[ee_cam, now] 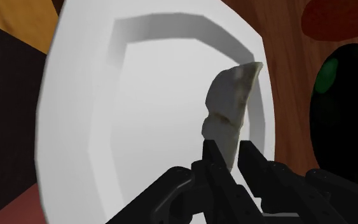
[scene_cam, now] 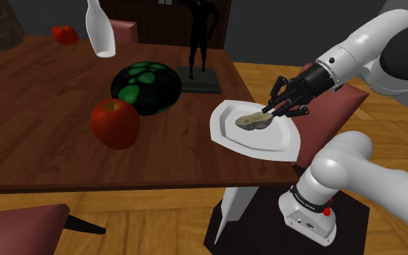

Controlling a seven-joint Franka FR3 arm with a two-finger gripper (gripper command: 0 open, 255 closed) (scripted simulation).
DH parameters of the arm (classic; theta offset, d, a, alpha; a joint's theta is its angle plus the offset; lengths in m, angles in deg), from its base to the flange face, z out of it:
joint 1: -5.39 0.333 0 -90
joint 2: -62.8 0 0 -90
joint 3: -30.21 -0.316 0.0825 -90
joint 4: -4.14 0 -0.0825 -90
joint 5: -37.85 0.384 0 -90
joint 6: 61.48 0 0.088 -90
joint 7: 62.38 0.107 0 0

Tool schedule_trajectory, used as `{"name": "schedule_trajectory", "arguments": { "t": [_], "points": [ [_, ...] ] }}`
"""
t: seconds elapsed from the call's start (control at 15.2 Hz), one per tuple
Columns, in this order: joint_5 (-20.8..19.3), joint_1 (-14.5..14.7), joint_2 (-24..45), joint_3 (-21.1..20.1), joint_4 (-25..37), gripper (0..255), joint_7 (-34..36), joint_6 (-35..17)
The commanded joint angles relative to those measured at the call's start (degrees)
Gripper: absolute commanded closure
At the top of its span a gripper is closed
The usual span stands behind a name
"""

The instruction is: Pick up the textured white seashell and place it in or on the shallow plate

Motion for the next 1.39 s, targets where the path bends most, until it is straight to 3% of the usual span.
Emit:
{"name": "schedule_trajectory", "arguments": {
  "t": [0.0,0.46,0.53,0.86,1.12,1.32],
  "points": [
    [0.18,-0.04,-0.93,-0.32,-1.53,255,-0.15,-0.3],
    [0.22,-0.1,-0.93,-0.34,-1.52,255,-0.19,-0.26],
    [0.18,-0.12,-0.83,-0.28,-1.57,0,-0.31,-0.35],
    [0.22,-0.1,-0.93,-0.34,-1.52,0,-0.19,-0.26],
    [-5.1,-1.47,0.28,5.6,4.9,0,0.26,5.79],
    [-5.12,-1.43,0.27,5.61,4.89,0,0.29,5.77]
  ]
}}
